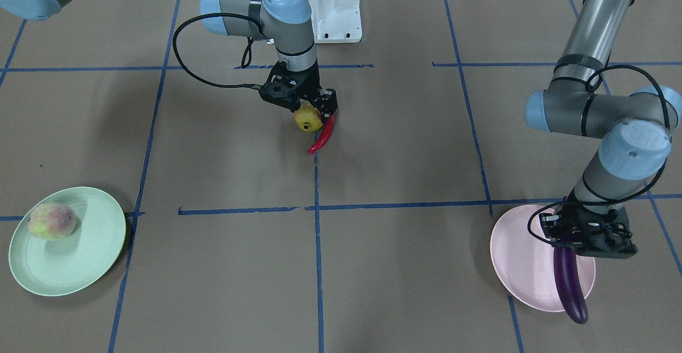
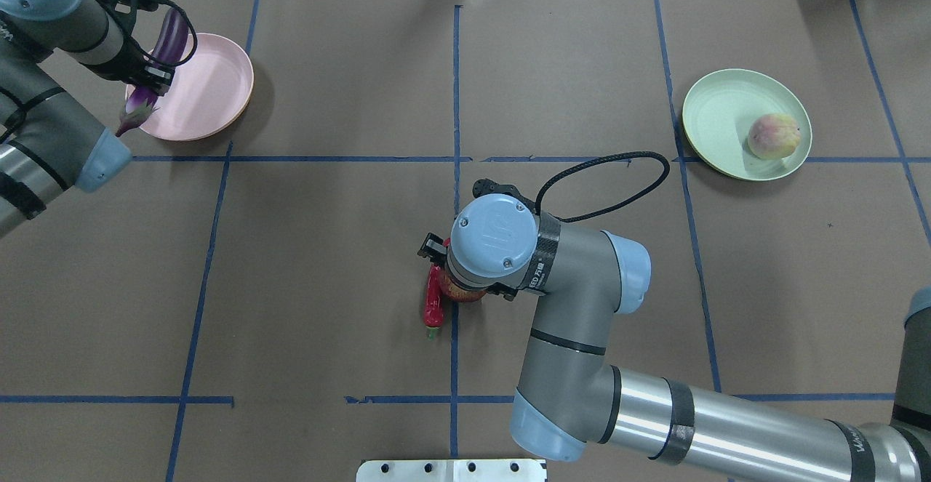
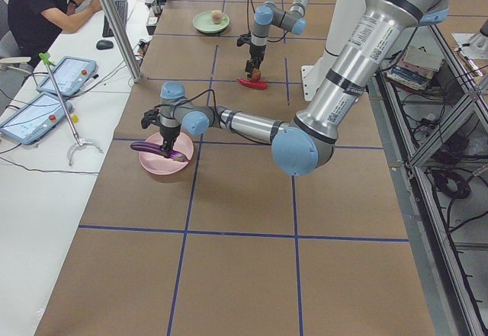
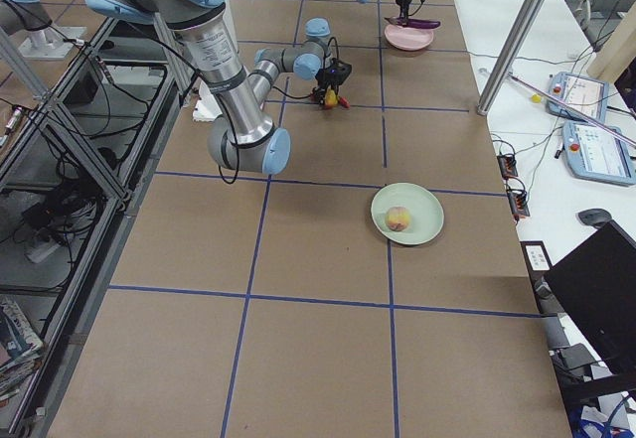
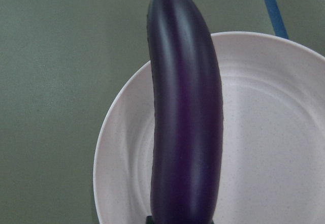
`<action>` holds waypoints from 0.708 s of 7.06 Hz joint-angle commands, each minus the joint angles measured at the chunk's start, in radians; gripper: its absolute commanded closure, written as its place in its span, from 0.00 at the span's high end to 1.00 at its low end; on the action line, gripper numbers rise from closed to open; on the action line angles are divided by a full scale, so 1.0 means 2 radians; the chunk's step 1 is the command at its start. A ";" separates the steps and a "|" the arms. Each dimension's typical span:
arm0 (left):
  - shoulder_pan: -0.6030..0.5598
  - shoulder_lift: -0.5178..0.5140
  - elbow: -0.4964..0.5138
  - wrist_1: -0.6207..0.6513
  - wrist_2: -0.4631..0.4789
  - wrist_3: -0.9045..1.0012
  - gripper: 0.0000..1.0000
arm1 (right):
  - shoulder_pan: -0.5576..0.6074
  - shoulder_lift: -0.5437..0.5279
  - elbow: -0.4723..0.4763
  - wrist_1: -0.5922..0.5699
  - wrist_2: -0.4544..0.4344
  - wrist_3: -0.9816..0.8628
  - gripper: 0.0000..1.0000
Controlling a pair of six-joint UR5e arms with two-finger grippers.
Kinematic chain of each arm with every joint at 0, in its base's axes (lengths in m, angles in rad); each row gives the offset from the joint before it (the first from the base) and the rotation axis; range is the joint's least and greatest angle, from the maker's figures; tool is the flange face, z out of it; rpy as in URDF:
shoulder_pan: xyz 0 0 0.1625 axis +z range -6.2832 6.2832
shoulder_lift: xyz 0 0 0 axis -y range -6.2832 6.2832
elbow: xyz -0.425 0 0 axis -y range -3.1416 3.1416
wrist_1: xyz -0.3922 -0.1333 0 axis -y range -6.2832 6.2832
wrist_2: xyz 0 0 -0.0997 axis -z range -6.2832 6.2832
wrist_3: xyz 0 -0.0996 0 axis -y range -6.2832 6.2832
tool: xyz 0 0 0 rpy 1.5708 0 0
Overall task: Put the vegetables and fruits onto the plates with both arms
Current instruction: 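Carry pomegranate to green plate with right gripper while left gripper grasps red chili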
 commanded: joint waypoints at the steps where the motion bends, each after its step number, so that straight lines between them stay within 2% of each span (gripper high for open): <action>1: -0.002 -0.005 -0.016 -0.023 -0.004 -0.004 1.00 | 0.012 0.000 0.036 -0.006 0.002 0.012 0.00; 2: 0.003 0.008 -0.042 -0.025 -0.017 -0.011 1.00 | 0.029 -0.014 0.071 -0.008 0.005 0.012 0.00; 3: 0.044 0.008 -0.069 -0.027 -0.031 -0.104 1.00 | 0.045 -0.068 0.130 -0.014 0.006 0.009 0.00; 4: 0.103 0.009 -0.114 -0.024 -0.026 -0.195 1.00 | 0.079 -0.100 0.146 -0.014 0.015 -0.003 0.00; 5: 0.136 0.005 -0.149 -0.023 -0.012 -0.281 1.00 | 0.121 -0.124 0.142 -0.015 0.025 -0.046 0.00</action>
